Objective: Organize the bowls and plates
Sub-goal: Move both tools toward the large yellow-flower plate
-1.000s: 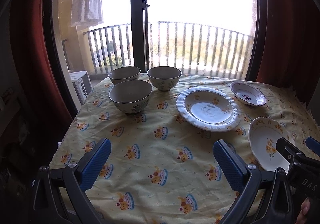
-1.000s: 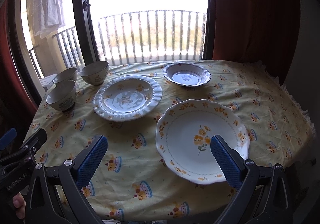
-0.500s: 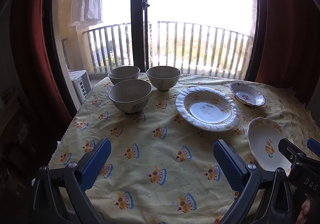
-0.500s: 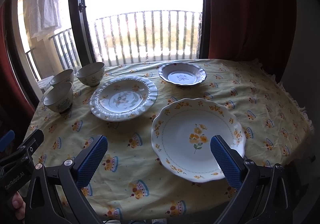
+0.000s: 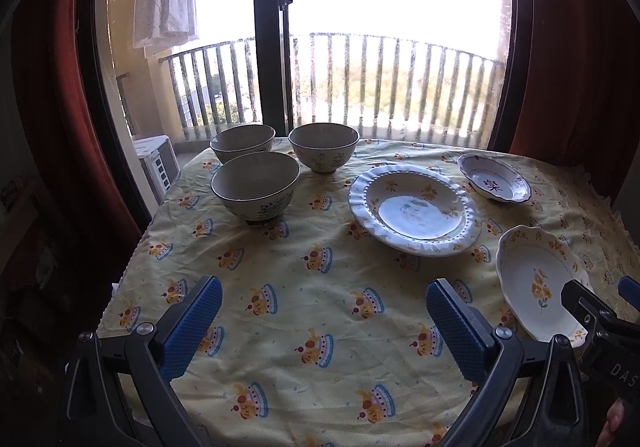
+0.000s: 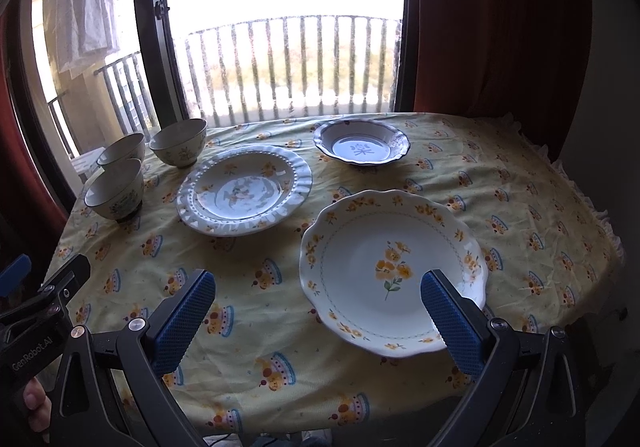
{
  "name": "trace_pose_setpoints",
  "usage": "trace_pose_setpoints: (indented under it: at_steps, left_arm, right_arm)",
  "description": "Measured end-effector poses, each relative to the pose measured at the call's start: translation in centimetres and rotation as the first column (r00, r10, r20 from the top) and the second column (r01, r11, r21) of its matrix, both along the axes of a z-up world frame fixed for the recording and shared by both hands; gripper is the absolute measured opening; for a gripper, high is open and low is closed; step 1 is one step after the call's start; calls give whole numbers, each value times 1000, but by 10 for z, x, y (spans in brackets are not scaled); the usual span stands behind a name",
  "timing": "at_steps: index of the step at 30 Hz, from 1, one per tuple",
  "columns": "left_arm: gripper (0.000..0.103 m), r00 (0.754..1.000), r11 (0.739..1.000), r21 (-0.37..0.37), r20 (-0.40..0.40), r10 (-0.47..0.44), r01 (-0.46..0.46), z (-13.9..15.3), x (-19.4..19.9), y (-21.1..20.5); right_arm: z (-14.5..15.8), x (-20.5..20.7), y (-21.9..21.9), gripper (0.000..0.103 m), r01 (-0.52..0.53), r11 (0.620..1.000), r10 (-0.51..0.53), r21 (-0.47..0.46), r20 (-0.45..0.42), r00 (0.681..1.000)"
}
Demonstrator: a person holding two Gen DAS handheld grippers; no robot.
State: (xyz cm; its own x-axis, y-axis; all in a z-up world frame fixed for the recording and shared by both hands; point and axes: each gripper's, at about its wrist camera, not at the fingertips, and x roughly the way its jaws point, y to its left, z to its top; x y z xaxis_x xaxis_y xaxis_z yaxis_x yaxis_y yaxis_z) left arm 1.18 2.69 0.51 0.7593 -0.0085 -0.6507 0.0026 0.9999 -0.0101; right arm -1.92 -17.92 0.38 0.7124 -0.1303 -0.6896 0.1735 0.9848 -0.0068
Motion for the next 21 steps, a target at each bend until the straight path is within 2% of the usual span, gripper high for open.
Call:
trace_pose_setpoints:
  at_steps: [7,14,21]
  left_arm:
    - [102,999,999,39,-44,-12,13,5,11,0]
    - [102,997,998,31,-67,-44,46,25,19,0]
    - [102,989,996,7,-122,-82,84,31,32,-6]
  right_arm:
    - [7,6,6,103,-10,1000,9,-15,-16,1000]
    - [25,18,8,103,16,1000,-16,-4,-40,999]
    - [35,25,5,103,43,999,-42,9,-65,997]
